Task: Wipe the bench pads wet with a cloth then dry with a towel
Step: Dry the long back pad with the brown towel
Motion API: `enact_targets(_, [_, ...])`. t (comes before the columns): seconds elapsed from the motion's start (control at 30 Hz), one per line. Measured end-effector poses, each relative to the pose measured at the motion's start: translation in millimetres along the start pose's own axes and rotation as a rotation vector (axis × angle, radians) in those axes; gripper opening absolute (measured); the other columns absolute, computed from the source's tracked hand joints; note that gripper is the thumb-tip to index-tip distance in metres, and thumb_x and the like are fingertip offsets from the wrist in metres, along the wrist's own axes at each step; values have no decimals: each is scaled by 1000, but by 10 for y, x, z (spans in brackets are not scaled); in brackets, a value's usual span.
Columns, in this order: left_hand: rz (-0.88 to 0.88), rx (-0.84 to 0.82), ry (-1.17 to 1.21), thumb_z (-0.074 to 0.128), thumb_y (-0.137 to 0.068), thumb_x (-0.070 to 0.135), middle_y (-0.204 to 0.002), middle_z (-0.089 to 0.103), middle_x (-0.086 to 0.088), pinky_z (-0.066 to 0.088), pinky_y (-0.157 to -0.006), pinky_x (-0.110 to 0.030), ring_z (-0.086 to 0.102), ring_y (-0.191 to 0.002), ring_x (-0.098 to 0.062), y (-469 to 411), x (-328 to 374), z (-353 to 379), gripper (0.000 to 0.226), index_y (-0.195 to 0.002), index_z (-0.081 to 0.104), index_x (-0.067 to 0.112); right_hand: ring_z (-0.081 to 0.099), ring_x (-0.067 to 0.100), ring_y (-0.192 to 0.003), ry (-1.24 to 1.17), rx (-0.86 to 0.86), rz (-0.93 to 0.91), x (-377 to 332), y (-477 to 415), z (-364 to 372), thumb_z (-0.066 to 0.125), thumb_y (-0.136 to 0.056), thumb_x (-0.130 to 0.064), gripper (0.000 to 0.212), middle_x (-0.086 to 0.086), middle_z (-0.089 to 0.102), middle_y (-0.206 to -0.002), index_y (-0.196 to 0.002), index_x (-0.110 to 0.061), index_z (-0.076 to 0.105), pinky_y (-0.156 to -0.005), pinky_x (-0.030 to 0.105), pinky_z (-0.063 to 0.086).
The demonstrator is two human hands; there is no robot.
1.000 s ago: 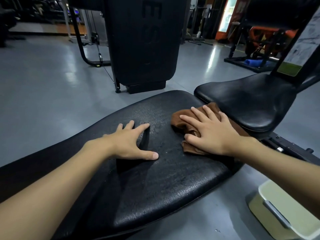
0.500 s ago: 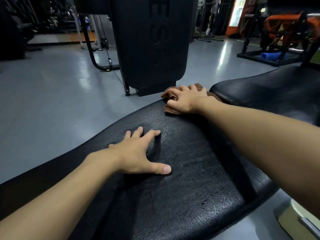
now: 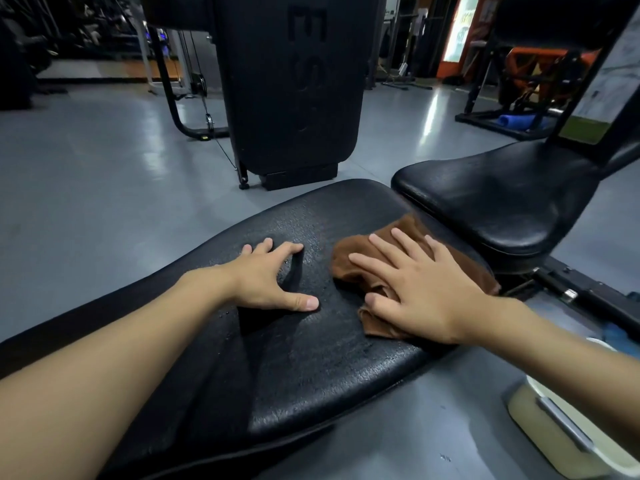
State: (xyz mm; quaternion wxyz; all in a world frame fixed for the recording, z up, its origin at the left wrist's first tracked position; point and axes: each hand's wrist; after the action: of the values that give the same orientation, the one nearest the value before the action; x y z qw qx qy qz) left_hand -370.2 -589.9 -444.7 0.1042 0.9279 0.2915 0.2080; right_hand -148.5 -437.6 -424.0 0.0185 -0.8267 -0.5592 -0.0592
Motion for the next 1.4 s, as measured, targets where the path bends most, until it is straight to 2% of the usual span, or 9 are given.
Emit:
enact_targets(0.1, [-10, 3, 6, 47, -24, 107, -168, -5, -6, 14, -117, -66, -9, -152, -39, 52, 8, 14, 140, -148, 4, 58, -12, 21, -154, 25, -11, -3, -25, 341, 20, -4, -73, -76, 83, -10, -7, -168, -153, -54, -2, -121, 53, -1])
enact_targets(0.2, [-6, 15, 32, 46, -26, 108, -168, -6, -1, 13, -116, -69, -10, -153, -34, 135, 10, 22, 137, -148, 5, 59, -17, 21, -153, -21, -38, -11, -51, 530, -19, -13, -69, -90, 92, -10, -10, -167, -153, -54, -1, -120, 56, -7])
enact_targets(0.3, [-17, 33, -12, 52, -38, 102, -167, -8, 0, 8, -114, -72, -12, -153, -29, 222, -90, -10, 131, -149, 0, 57, -15, 23, -153, -10, -27, 9, -85, 448, -8, -13, -68, -91, 90, -10, -10, -167, -151, -57, -3, -119, 59, -3])
enact_targets(0.43, [-73, -16, -31, 54, -36, 103, -167, -10, 2, 12, -114, -72, -11, -153, -30, 267, -293, 3, 134, -149, -4, 58, -8, 23, -154, -12, 8, 18, -100, 4, 30, 1, -74, -80, 80, -10, -3, -168, -150, -57, 1, -118, 62, 2])
enact_targets(0.6, [-65, -27, -24, 58, -45, 95, -167, -11, 5, 12, -111, -76, -13, -153, -29, 243, -287, 26, 126, -149, -4, 58, -6, 26, -154, -29, 0, 22, -70, -835, 14, 12, -81, -75, 71, -6, 1, -168, -149, -58, 6, -116, 66, 0])
enact_targets(0.8, [-44, -30, 18, 52, -33, 102, -167, -13, 8, 16, -115, -70, -15, -153, -25, 201, -357, 62, 132, -145, -3, 62, -4, 34, -153, -59, -18, 61, -122, -1896, -68, 23, -86, -70, 67, -1, 5, -168, -151, -55, 14, -113, 71, -2])
enact_targets(0.97, [-43, -13, 41, 53, -27, 102, -167, -11, 7, 15, -117, -67, -15, -153, -24, 149, -376, 72, 131, -141, 0, 64, 0, 38, -152, -64, -28, 78, -195, -2217, -138, 26, -90, -67, 64, 2, 14, -166, -152, -51, 19, -112, 73, -3])
enact_targets(1.23, [-48, 10, 51, 54, -23, 104, -168, -7, 1, 13, -117, -67, -13, -153, -27, 144, -386, 72, 140, -147, 5, 59, -4, 27, -154, -69, 4, -31, -189, -1372, 1, 20, -91, -64, 63, -4, 3, -168, -152, -54, 11, -118, 64, -3])
enact_targets(1.4, [-56, 17, 68, 54, -28, 103, -168, -8, 0, 10, -117, -67, -14, -152, -30, 233, -330, 70, 139, -149, 5, 58, -4, 23, -154, -39, 19, -73, -282, -291, 38, 3, -75, -70, 79, -8, 3, -168, -152, -55, 8, -120, 58, 1])
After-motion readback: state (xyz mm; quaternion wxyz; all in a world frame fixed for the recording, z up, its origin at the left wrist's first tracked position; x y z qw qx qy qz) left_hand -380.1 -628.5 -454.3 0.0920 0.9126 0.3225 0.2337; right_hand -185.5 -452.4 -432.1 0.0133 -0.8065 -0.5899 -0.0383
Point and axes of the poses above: each hand's wrist, its own y-axis away from the middle knuckle, its own z-axis out of the palm, x = y × z
